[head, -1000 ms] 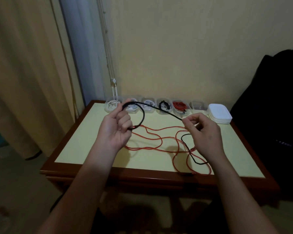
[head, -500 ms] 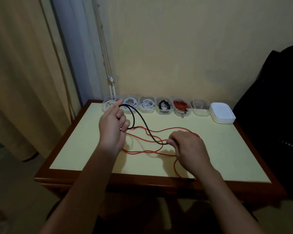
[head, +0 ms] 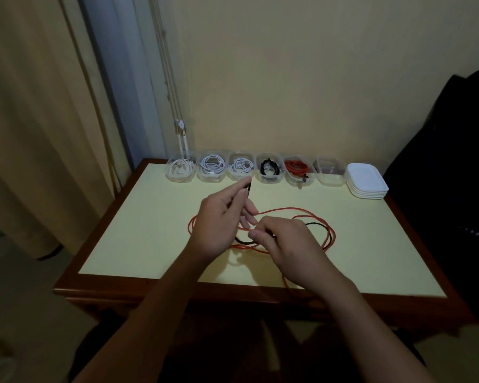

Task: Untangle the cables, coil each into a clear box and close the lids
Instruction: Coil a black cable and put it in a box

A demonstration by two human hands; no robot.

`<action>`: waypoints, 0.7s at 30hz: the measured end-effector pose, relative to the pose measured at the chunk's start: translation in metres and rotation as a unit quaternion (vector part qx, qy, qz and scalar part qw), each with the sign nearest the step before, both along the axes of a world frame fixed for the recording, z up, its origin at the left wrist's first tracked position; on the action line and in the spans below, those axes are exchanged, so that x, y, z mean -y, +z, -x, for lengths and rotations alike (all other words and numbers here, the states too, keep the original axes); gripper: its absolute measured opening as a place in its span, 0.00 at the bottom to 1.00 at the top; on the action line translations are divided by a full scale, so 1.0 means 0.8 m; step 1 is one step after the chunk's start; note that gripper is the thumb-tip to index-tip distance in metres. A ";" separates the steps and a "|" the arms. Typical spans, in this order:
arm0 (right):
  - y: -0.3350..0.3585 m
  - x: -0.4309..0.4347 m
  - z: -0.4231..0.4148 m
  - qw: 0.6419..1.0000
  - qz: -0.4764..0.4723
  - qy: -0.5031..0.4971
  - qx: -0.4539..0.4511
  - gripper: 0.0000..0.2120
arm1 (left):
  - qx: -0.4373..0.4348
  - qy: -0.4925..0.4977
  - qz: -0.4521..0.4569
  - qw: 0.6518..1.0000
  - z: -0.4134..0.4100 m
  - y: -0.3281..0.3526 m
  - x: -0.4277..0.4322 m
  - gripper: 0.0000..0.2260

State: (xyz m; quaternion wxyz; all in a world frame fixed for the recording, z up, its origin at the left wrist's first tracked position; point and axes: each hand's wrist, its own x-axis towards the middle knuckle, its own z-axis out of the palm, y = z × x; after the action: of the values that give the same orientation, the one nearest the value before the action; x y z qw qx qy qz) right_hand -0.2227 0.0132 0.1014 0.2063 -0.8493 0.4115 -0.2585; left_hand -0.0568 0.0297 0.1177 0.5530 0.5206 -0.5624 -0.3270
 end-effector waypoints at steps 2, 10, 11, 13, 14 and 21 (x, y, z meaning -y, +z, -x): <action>0.009 -0.001 0.004 0.999 -0.017 0.004 0.046 0.12 | -0.005 -0.019 -0.022 1.000 -0.002 -0.003 0.001 0.17; 0.045 0.009 0.017 0.993 -0.043 0.002 0.110 0.07 | -0.017 -0.067 -0.080 0.994 -0.003 -0.007 0.007 0.16; 0.046 0.013 0.017 0.994 -0.029 -0.002 0.103 0.08 | -0.010 -0.068 -0.080 0.994 -0.002 -0.009 0.010 0.17; 0.046 0.023 0.016 0.997 -0.005 -0.009 0.081 0.09 | 0.003 -0.055 -0.076 0.996 -0.002 -0.011 0.015 0.17; 0.045 0.027 0.016 0.997 0.000 -0.012 0.072 0.10 | 0.007 -0.044 -0.074 0.996 -0.003 -0.012 0.019 0.17; -0.011 0.034 0.048 0.997 -0.076 -0.026 -0.010 0.09 | 0.105 0.067 -0.006 0.992 -0.015 -0.026 0.030 0.16</action>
State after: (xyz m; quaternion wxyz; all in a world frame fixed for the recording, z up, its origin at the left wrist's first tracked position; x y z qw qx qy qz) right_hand -0.2614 -0.0142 0.0927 0.2594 -0.8227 0.4541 -0.2228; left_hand -0.0445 0.0054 0.0966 0.5083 0.5917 -0.5793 -0.2365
